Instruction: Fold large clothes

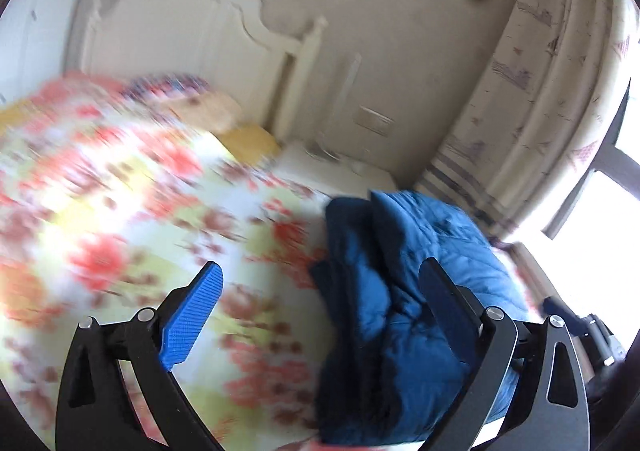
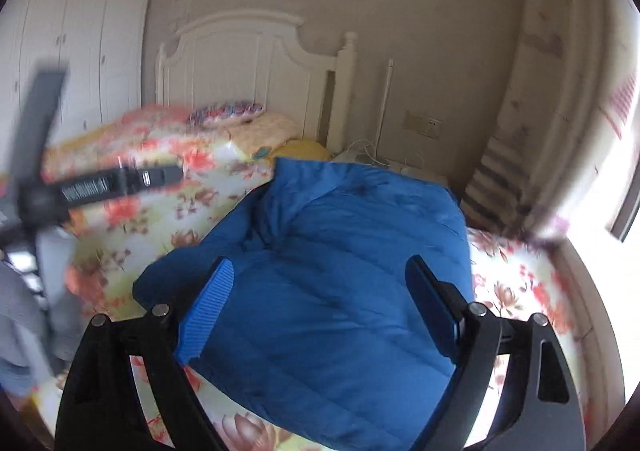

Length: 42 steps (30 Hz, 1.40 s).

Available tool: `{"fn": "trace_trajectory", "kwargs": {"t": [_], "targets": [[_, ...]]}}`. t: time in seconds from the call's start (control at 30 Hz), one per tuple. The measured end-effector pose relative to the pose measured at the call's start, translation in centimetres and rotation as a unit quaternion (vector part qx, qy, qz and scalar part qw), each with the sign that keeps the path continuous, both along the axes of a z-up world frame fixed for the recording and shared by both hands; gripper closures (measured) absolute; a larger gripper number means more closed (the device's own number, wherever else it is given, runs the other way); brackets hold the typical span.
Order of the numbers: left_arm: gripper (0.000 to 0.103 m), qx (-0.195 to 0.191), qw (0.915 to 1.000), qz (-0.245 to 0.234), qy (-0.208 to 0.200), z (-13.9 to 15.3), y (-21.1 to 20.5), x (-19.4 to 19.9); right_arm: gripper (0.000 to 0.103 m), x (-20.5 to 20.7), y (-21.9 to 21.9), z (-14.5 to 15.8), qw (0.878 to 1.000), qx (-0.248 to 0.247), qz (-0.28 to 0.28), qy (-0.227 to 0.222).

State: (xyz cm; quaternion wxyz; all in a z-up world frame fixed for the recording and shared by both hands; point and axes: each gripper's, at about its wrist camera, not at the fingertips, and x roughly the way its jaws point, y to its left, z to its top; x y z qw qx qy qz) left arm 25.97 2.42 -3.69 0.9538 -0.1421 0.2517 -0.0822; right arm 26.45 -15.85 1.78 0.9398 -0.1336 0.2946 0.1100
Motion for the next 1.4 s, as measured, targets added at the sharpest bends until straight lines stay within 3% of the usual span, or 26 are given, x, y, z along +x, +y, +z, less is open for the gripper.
{"fn": "trace_trajectory", "kwargs": {"t": [0.03,0.07,0.1,0.23,0.37,0.43,0.5,0.6,0.73,0.87,0.93,1.07,1.2,1.4], "targets": [[0.008,0.01,0.9999,0.005,-0.011,0.5,0.2,-0.7,0.02,0.4,1.8,-1.9,0.999,-0.043,0.011,0.031],[0.008,0.022,0.9995,0.009,-0.023,1.1,0.7,-1.8,0.02,0.1,3.3,-3.7,0.995,-0.097,0.007,0.025],[0.008,0.034,0.9989,0.011,-0.029,1.6,1.0,-2.8,0.021,-0.1,3.6,-4.1,0.994,-0.106,0.008,0.017],[0.004,0.076,0.9961,0.013,-0.044,3.4,1.4,-5.3,0.022,-1.1,1.2,-1.9,0.999,-0.043,0.015,0.03],[0.004,0.124,0.9903,0.037,-0.052,6.4,1.0,-8.1,0.019,-5.8,-1.4,3.7,0.999,0.012,0.03,-0.013],[0.004,0.147,0.9843,0.073,-0.067,8.8,0.4,-9.9,0.011,-8.4,-3.5,8.2,0.998,0.031,0.008,-0.062],[0.004,0.153,0.9796,0.092,-0.091,11.0,-0.6,-11.5,0.002,-10.5,-5.1,12.1,0.992,0.056,-0.019,-0.109],[0.004,0.151,0.9748,0.093,-0.135,13.0,-2.1,-14.6,0.002,-14.0,-6.5,15.6,0.985,0.066,-0.051,-0.152],[0.004,0.171,0.971,0.063,-0.155,12.4,-4.3,-17.2,0.002,-16.8,-6.7,13.9,0.985,0.037,-0.094,-0.143],[0.004,0.171,0.9785,0.033,-0.111,9.0,-5.8,-17.4,0.002,-19.2,-8.1,10.3,0.979,0.062,-0.141,-0.132],[0.004,0.181,0.9795,0.019,-0.086,7.2,-6.5,-17.0,0.002,-19.1,-8.8,8.9,0.979,0.093,-0.139,-0.115],[0.004,0.214,0.9748,0.013,-0.062,4.5,-7.6,-16.3,0.002,-18.8,-9.4,8.4,0.979,0.082,-0.151,-0.105],[0.004,0.2,0.9783,0.02,-0.051,3.6,-7.4,-16.2,0.002,-18.8,-9.1,7.6,0.981,0.088,-0.151,-0.086],[0.004,0.207,0.9772,0.013,-0.048,3.0,-7.8,-16.7,0.002,-18.2,-8.0,6.4,0.985,0.08,-0.141,-0.06]]}}
